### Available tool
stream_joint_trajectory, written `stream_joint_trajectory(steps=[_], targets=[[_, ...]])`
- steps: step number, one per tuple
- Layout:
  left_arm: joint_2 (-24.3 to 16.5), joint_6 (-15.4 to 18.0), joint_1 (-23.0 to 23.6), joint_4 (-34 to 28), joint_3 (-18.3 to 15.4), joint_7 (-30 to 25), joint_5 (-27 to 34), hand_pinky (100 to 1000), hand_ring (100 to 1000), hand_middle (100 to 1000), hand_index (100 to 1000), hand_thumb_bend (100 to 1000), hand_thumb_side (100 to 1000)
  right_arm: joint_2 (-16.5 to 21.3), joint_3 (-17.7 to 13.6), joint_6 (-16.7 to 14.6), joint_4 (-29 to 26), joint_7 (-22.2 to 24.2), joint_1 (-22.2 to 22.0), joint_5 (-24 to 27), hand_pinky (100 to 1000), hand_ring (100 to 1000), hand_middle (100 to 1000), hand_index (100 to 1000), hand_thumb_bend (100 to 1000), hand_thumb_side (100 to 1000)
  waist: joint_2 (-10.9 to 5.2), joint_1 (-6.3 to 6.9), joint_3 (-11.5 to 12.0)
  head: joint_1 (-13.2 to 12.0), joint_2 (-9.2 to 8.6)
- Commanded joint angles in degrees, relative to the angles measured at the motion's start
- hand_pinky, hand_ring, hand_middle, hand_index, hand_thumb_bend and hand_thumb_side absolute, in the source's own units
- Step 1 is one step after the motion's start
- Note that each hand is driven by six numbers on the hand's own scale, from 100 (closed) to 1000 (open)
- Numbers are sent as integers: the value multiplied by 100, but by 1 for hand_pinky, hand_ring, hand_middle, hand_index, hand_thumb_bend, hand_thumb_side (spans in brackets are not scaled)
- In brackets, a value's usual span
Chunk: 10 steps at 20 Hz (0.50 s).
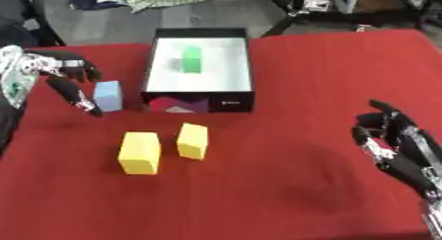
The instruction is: Pick up objects on the table and place them in the box.
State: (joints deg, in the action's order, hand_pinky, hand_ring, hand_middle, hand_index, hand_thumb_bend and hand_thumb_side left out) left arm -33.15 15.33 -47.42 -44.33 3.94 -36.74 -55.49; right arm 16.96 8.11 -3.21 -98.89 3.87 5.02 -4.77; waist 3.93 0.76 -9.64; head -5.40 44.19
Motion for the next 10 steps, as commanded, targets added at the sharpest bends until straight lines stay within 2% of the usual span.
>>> stream_joint_trajectory(steps=[1, 3, 6, 8, 10], targets=[[-36, 34, -102, 11, -38, 383, -129, 822, 762, 747, 857, 730, 439, 73, -41, -11, -56, 0, 60, 23, 779, 772, 710, 939, 363, 480, -158, -40, -6, 1, -7], [8, 42, -91, 38, -18, 587, -210, 808, 736, 721, 838, 678, 411, 63, -37, -12, -52, 5, 62, 27, 779, 772, 710, 938, 362, 481, -156, -43, -7, -1, -7], [45, 68, -64, 85, 21, 741, -304, 754, 636, 614, 762, 507, 300, 62, -36, -12, -47, 8, 59, 30, 779, 772, 710, 938, 360, 481, -153, -49, -15, 0, -7], [41, 77, -59, 90, 31, 762, -345, 685, 539, 512, 670, 308, 165, 65, -41, -9, -45, 1, 57, 30, 779, 772, 710, 938, 358, 482, -152, -49, -19, -6, -7], [21, 60, -62, 59, 21, 840, -356, 633, 472, 439, 590, 178, 100, 65, -43, -6, -43, -5, 56, 30, 779, 772, 710, 938, 357, 482, -152, -47, -21, -5, -7]])
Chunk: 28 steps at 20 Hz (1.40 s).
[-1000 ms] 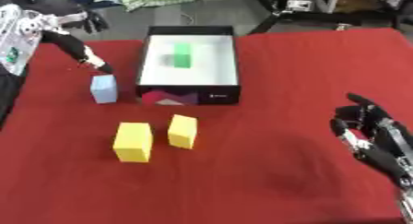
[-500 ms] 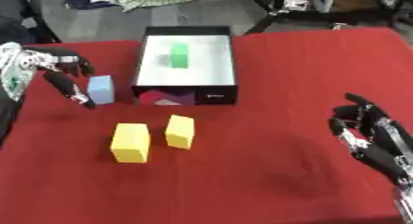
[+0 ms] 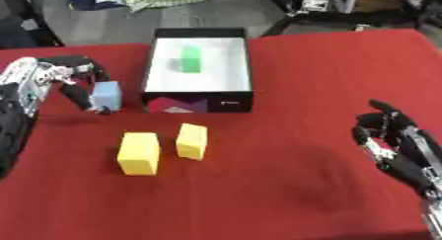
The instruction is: Pick up objects on the table and place them in the box.
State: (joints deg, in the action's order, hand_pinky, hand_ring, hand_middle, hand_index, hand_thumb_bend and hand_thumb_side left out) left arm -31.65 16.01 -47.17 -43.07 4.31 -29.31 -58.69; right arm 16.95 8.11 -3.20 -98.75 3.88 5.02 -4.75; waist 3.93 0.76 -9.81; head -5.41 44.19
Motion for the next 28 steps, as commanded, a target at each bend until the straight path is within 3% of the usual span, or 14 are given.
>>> stream_joint_trajectory(steps=[1, 6, 12, 16, 21, 26, 28], targets=[[-146, -17, -94, -88, -24, 143, -27, 615, 450, 413, 561, 147, 100, 64, -43, -6, -56, -7, 56, 27, 779, 772, 710, 938, 356, 482, -153, -45, -5, -1, -7], [-311, -29, -201, -397, -60, 343, 235, 602, 418, 380, 529, 137, 100, 70, -47, -8, -50, -10, 52, 20, 779, 772, 710, 938, 354, 483, -163, -30, -11, 10, -7], [-538, -141, -606, -1184, -74, 623, 699, 615, 421, 384, 532, 163, 100, 98, -44, -6, -34, -13, 27, 15, 779, 772, 710, 938, 348, 485, -195, 10, -7, 25, -7], [-202, -95, -781, -1423, 184, 657, 628, 634, 442, 401, 554, 184, 100, 87, -18, -10, -27, 10, 42, 19, 779, 772, 710, 939, 344, 487, -206, 11, -21, 8, -7], [473, 92, -831, -1207, 461, 570, 95, 645, 462, 425, 579, 212, 112, 70, 6, -6, -20, 38, 46, 37, 779, 772, 710, 938, 340, 488, -200, -23, -102, -34, -7], [1089, 40, -790, -831, 567, 893, -650, 730, 594, 571, 731, 451, 282, 32, 37, -9, -20, 74, 77, 59, 779, 771, 707, 938, 339, 488, -187, -49, -215, -79, -7], [1168, 23, -783, -736, 577, 1036, -812, 766, 657, 644, 816, 651, 407, 34, 38, -8, -17, 78, 78, 60, 779, 771, 707, 938, 339, 488, -185, -43, -226, -84, -7]])
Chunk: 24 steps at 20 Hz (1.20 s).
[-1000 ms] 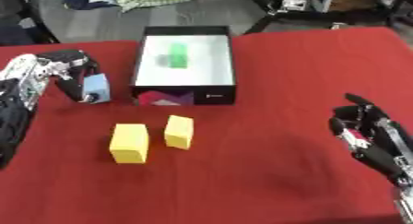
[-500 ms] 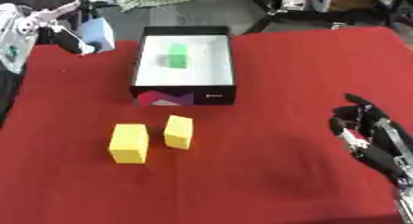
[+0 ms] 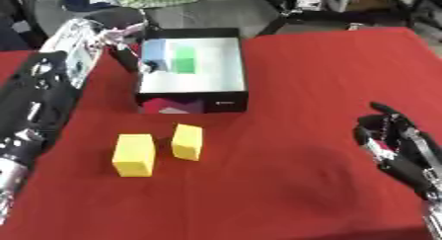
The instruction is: Pick up objects on the table and place them in the box.
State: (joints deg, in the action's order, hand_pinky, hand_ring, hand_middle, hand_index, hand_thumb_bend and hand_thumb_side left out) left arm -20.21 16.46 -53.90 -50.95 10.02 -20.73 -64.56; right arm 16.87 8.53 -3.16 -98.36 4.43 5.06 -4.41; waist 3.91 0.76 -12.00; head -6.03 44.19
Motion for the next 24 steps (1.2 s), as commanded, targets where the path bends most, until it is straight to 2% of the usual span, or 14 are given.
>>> stream_joint_trajectory(steps=[1, 3, 4, 5, 9, 12, 15, 16, 18, 21, 24], targets=[[37, -21, -107, 81, 8, 228, -267, 782, 687, 678, 859, 772, 468, 42, -4, -11, -55, 24, 75, 25, 779, 771, 707, 938, 340, 488, -183, -38, -8, -19, -7], [29, -8, -100, 128, 11, 278, -311, 808, 736, 732, 889, 890, 527, 40, -8, -12, -54, 21, 78, 21, 779, 771, 706, 938, 339, 488, -185, -28, -6, 5, -7], [8, -8, -92, 138, 5, 290, -322, 814, 747, 744, 894, 921, 538, 38, -10, -13, -55, 19, 78, 20, 779, 771, 706, 938, 339, 488, -186, -25, -4, 29, -7], [-13, -12, -86, 140, -3, 297, -325, 828, 768, 768, 906, 1000, 566, 37, -12, -14, -55, 18, 77, 19, 779, 771, 706, 938, 338, 489, -187, -24, -2, 45, -7], [-209, -114, -81, 32, -76, 363, -266, 839, 785, 789, 911, 1000, 591, 40, -24, -14, -50, 13, 67, 10, 779, 771, 706, 938, 338, 489, -196, -23, 13, 68, -7], [-523, -87, -91, -279, -129, 349, 95, 824, 753, 763, 900, 1000, 570, 51, -42, -12, -48, -3, 57, 2, 779, 771, 706, 938, 337, 490, -202, -17, 40, 102, -7], [-1025, 65, -60, -867, -99, -69, 1006, 812, 715, 728, 887, 938, 551, 74, -59, -9, -41, -17, 40, -11, 779, 771, 706, 938, 335, 492, -211, 12, 85, 128, -7], [-1237, 172, -7, -1118, -43, -325, 1453, 811, 704, 716, 881, 893, 536, 81, -65, -9, -40, -23, 37, -17, 779, 771, 706, 938, 335, 491, -216, 27, 104, 144, -7], [-1731, 340, 175, -1659, 75, -986, 2461, 807, 693, 699, 874, 864, 529, 98, -75, -11, -40, -34, 32, -28, 780, 771, 706, 938, 335, 492, -227, 56, 137, 175, -7], [-2513, 311, 664, -2693, 264, -1880, 3586, 802, 703, 705, 876, 833, 514, 134, -86, -11, -38, -47, 29, -44, 780, 771, 706, 939, 334, 493, -232, 99, 179, 225, -7], [-3132, 116, 1310, -3697, 454, -2605, 4111, 799, 718, 715, 879, 828, 501, 151, -89, -13, -43, -52, 41, -53, 780, 771, 707, 939, 331, 495, -232, 125, 194, 248, -7]])
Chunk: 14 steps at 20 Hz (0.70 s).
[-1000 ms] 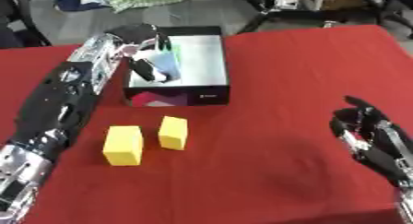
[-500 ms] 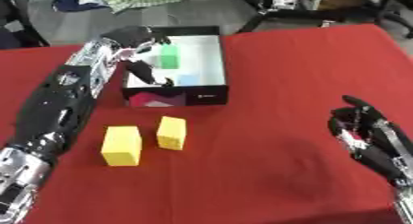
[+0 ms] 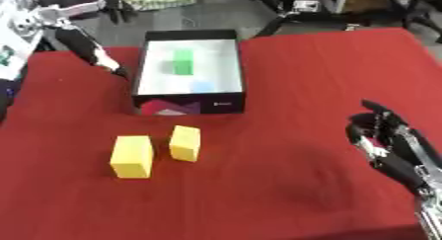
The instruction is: Pick up objects on the table and place them in the box.
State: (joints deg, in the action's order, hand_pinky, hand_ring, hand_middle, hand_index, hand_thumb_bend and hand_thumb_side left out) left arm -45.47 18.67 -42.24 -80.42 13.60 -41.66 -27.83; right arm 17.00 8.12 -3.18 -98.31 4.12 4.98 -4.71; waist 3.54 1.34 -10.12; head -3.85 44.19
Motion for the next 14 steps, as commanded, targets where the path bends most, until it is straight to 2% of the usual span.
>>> stream_joint_trajectory(steps=[1, 4, 7, 14], targets=[[-735, -185, 331, -1003, 152, -696, 508, 799, 723, 720, 881, 830, 496, 141, -49, -11, -49, -23, 52, -23, 780, 771, 707, 939, 331, 495, -197, 71, 7, 32, -8], [-875, -403, 755, -1379, 374, -990, 395, 805, 741, 740, 888, 856, 495, 147, -44, -10, -52, -24, 63, -20, 780, 771, 707, 939, 330, 495, -201, 78, -1, 17, -8], [-713, -540, 986, -1363, 518, -1026, 6, 808, 749, 748, 889, 849, 487, 140, -42, -5, -53, -28, 68, -14, 780, 771, 707, 939, 330, 495, -206, 63, -12, 27, -8], [-337, -421, 1092, -1094, 833, -1031, -598, 804, 748, 746, 887, 840, 479, 137, -48, 4, -52, -42, 63, 11, 780, 769, 706, 939, 330, 494, -217, 41, -32, 27, -8]])
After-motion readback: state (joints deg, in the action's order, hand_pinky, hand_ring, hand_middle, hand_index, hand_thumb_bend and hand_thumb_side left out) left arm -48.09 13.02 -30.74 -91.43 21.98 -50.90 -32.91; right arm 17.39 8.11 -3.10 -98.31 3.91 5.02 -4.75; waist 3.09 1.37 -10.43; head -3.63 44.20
